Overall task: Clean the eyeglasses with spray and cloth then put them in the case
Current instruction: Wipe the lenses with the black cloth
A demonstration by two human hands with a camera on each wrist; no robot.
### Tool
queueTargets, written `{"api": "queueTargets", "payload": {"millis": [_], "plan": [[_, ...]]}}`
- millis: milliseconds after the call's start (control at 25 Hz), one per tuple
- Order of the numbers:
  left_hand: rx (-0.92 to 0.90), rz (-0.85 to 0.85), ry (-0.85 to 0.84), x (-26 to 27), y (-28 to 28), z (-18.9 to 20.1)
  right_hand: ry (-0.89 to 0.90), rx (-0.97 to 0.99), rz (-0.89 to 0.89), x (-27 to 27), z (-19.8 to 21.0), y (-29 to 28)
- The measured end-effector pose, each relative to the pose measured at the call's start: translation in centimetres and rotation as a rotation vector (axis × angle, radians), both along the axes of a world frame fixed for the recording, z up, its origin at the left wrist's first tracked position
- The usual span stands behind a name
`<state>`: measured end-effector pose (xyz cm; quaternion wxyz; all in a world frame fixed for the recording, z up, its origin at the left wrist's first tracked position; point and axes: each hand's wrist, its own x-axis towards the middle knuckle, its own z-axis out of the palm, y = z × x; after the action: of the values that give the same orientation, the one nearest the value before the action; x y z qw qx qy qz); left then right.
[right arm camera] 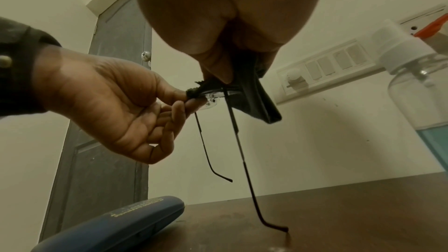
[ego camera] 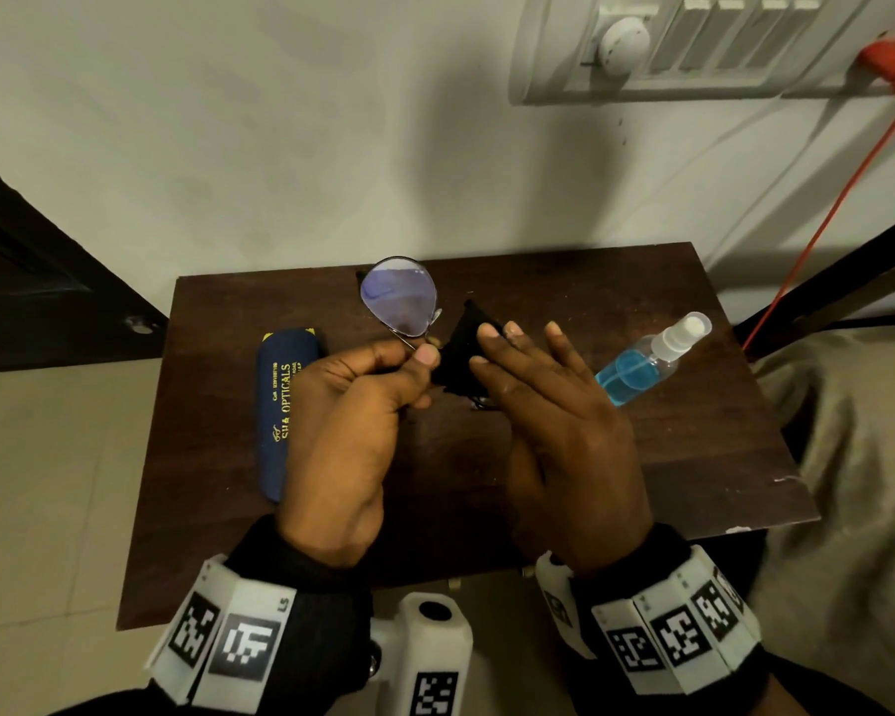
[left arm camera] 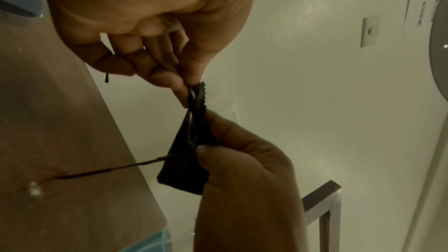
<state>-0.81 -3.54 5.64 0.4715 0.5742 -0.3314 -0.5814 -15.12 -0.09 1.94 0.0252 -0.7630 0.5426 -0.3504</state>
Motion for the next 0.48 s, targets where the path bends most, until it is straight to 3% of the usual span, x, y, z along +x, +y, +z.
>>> {"api": "queueTargets", "payload": {"millis": [240,400,480], "plan": [[-0.046,-0.014,-0.016,-0.06,0.21,0.47,0.022,0.008,0.183,0.30,0.27,0.30],[-0.037,0.005,-0.068,0.57,-0.28,-0.15,0.003,0.006,-0.010,-0.53,-0.20,-0.25],[-0.041,0.010,-0.053,0.42,-0.22,-0.13,0.014,-0.002,0.018,-0.15,-0.24,0.01]]}}
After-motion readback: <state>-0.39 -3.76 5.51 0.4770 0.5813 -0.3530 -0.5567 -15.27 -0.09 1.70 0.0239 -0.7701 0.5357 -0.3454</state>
